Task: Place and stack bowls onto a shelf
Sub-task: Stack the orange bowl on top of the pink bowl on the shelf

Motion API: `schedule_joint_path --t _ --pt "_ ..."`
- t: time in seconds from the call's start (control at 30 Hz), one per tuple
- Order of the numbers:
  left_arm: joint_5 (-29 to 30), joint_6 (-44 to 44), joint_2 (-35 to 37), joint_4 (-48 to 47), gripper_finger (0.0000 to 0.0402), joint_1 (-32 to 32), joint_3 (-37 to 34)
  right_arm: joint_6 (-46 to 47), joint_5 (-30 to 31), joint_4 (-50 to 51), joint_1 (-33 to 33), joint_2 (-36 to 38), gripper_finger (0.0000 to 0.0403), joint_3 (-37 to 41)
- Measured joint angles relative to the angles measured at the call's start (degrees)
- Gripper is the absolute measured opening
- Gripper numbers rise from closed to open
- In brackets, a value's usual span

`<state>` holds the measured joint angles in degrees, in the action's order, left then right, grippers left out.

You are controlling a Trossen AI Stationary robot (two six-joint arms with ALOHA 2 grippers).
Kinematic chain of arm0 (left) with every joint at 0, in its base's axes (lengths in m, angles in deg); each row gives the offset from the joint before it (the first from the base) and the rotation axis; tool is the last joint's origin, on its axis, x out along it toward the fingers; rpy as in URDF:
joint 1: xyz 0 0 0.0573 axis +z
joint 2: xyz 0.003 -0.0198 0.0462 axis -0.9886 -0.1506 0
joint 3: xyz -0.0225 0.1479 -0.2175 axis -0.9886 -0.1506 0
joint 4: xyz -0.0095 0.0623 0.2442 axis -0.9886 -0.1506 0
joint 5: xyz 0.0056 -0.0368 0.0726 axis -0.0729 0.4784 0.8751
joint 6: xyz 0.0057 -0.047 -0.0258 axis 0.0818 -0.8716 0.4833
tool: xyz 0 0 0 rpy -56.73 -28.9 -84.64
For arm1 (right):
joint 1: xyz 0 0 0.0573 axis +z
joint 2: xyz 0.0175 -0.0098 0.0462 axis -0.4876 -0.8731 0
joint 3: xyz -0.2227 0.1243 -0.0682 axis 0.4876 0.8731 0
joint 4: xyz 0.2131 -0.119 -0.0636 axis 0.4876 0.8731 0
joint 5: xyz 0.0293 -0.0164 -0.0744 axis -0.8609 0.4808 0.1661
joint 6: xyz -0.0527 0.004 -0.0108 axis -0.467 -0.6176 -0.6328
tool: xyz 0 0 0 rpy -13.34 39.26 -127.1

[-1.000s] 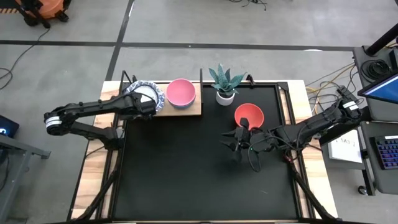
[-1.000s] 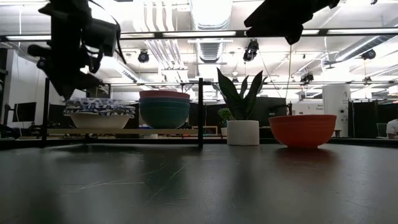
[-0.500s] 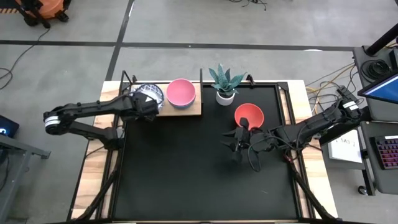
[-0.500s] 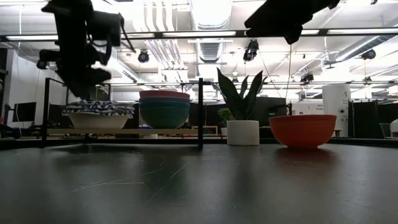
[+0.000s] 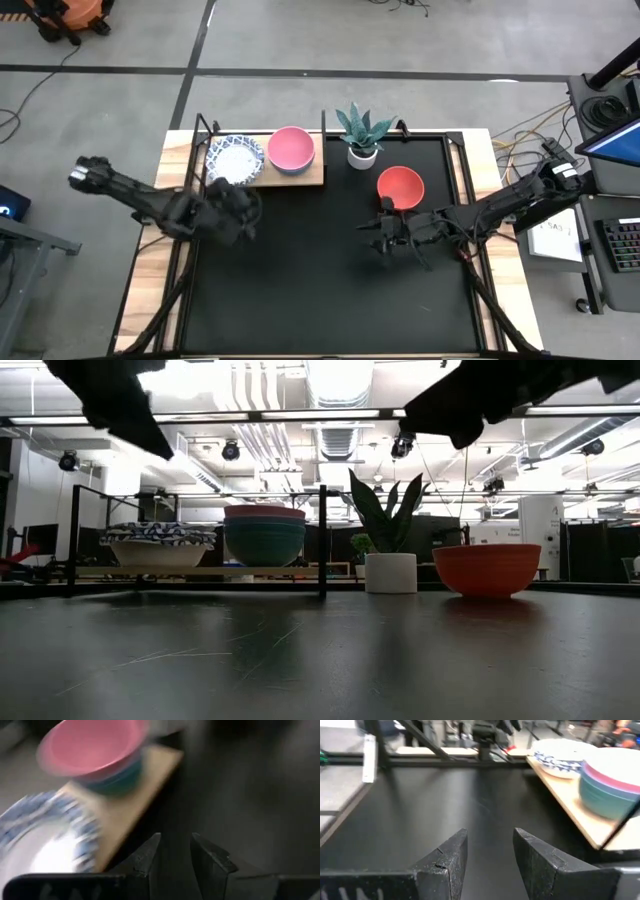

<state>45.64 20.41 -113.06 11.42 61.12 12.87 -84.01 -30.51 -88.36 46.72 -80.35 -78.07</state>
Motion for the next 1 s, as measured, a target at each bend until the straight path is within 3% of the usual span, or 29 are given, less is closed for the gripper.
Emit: schedule_joint_path --t 0.13,0.3,0.63,0.73,0.83,1.0 --pt "0.23 4.43 0.93 6.14 0.0086 -9.56 -1.22 -1.27 -4.46 -7.17 -0.88 0.99 0.0148 4.33" --pt "0.41 1.97 1.81 6.81 0.0086 -16.21 -3.8 -1.97 -7.57 -14.57 -1.53 4.31 0.0148 10.3" --pt "4.91 5.22 7.96 19.01 0.0084 -15.95 -12.0 0.43 -5.14 -14.55 -3.06 15.11 0.0148 16.32" --pt "4.9 7.13 9.96 22.42 0.0078 -15.57 -13.99 5.07 2.96 -7.54 -4.03 18.48 0.0148 15.86" --pt "4.91 7.58 11.85 23.09 0.0077 -15.33 -15.06 11.3 8.48 8.14 -5.22 20.8 0.0148 12.35" --pt "5.86 8.56 14.56 24.46 0.0077 -14.49 -16.12 21.72 10.48 35.4 -7.29 19.32 0.0148 3.23"
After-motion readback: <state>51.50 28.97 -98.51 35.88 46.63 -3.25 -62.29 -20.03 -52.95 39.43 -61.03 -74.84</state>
